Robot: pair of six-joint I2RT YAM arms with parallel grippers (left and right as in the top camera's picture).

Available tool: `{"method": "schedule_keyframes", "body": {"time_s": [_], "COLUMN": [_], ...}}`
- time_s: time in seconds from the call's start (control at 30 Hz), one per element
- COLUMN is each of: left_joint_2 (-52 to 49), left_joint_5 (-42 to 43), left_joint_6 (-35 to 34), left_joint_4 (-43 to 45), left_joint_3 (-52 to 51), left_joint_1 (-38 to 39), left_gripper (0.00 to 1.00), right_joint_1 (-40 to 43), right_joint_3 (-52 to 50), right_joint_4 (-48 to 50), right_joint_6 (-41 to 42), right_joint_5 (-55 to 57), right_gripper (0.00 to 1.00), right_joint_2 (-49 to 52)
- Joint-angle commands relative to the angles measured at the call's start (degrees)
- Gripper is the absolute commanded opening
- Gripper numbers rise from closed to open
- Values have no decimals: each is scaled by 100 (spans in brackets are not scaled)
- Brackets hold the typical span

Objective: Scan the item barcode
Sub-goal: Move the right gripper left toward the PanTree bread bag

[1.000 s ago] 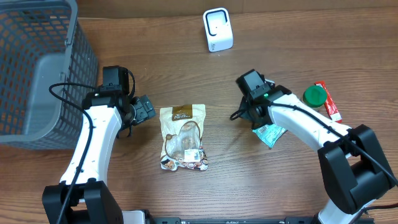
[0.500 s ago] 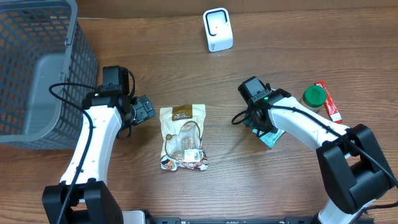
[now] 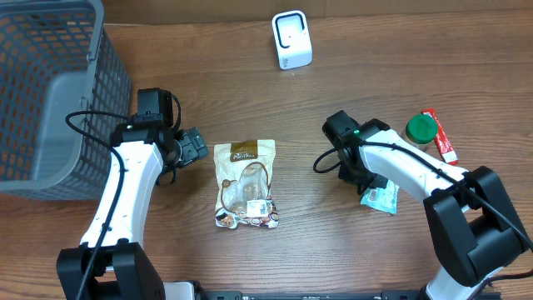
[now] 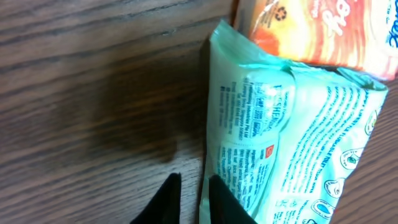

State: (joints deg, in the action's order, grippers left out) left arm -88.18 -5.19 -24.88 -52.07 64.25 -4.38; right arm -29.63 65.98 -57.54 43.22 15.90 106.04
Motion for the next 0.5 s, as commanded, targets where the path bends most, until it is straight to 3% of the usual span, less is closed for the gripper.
{"method": "schedule_keyframes", "body": {"time_s": [0.0,0.17,0.3,0.47], "left_joint_2": [13,13,13,13], "left_joint_5": [-59,-59,-59,-59], "left_joint_6": [66,66,66,66], "left_joint_4": [4,2,4,4], "left_joint_3": [83,83,83,83], "left_joint_1": [-11,-11,-11,-11], "left_gripper": [100,100,100,100], "right_joint_1": [0,0,0,-177], "right_joint_3": [-42,-42,-42,-42], "right_joint_4": [0,262,1054,1751], "right_joint_6": [-435,-472,-476,-1071], "right_joint_5": [-76,-857,-2155,-3154], "right_gripper": [18,25,38,46], "right_joint_2": [17,17,17,17]}}
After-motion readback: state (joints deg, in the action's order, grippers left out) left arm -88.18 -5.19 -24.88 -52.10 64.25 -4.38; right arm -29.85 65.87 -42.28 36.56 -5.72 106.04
